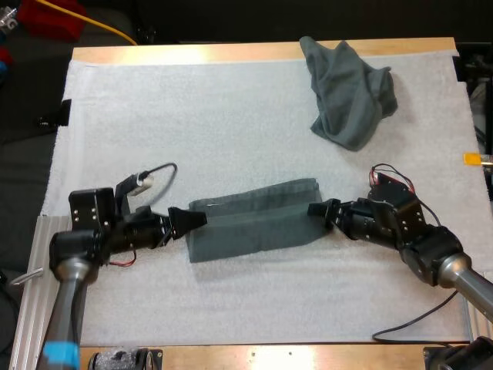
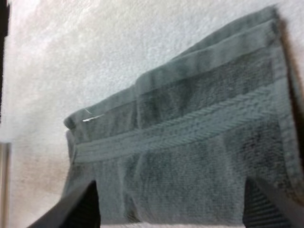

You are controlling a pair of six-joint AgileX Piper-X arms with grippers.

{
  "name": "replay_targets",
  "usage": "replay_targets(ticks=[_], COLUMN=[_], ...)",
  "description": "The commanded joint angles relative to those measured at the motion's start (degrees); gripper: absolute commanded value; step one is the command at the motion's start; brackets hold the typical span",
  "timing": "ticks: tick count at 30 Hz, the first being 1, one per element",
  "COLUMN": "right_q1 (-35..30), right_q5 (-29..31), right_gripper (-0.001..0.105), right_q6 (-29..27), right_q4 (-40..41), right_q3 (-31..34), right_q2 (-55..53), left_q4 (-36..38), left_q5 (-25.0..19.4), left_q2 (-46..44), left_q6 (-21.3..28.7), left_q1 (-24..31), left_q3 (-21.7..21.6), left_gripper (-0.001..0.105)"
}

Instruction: Pick towel from pile, fold and stack

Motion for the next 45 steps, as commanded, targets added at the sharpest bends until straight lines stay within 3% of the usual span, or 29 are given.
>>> replay_targets(ticks=[1, 5, 11, 19, 24, 29, 34, 40, 45], right_q1=[-0.3, -0.3, -0.3, -0.3, -0.3, -0.3, -1.95, -9.78, -16.4], right_q5=[0.25, 0.46, 1.64, 4.43, 10.19, 12.15, 11.65, 3.57, -6.55], right_gripper=[0.062, 0.062, 0.062, 0.062, 0.062, 0.062, 0.062, 0.062, 0.062], right_q6=[-1.8, -2.18, -3.4, -10.32, -17.65, -19.26, -21.16, -21.16, -21.16], right_q4=[2.01, 4.92, 9.35, 19.16, 26.23, 26.52, 26.15, 23.93, 20.12], right_q3=[-0.38, -0.38, -0.38, -1.09, -5.13, -7.94, -9.38, -9.68, -9.78], right_q2=[-0.95, -3.44, -7.12, -11.8, -12.44, -11.99, -9.6, -5.45, -0.43], left_q4=[1.61, 7.02, 11.82, 17.91, 19.81, 19.44, 19.44, 19.25, 19.25], left_q5=[-2.27, -9.42, -14.49, -20.83, -27.91, -28.56, -26.5, -24.48, -22.21], left_q2=[-1.64, -7.57, -15.02, -24.02, -27.3, -27.35, -27.35, -27.35, -27.35], left_q6=[1.14, 2.79, 3.28, 3.28, 3.28, 3.28, 3.28, 3.28, 3.28], left_q1=[-0.76, -2.92, -5.88, -10.44, -12.75, -12.93, -12.93, -12.93, -12.93], left_q3=[-0.28, -0.28, -0.28, -0.66, -2.84, -4.73, -4.79, -4.79, -4.79], left_gripper=[0.069, 0.069, 0.069, 0.069, 0.069, 0.069, 0.069, 0.069, 0.069])
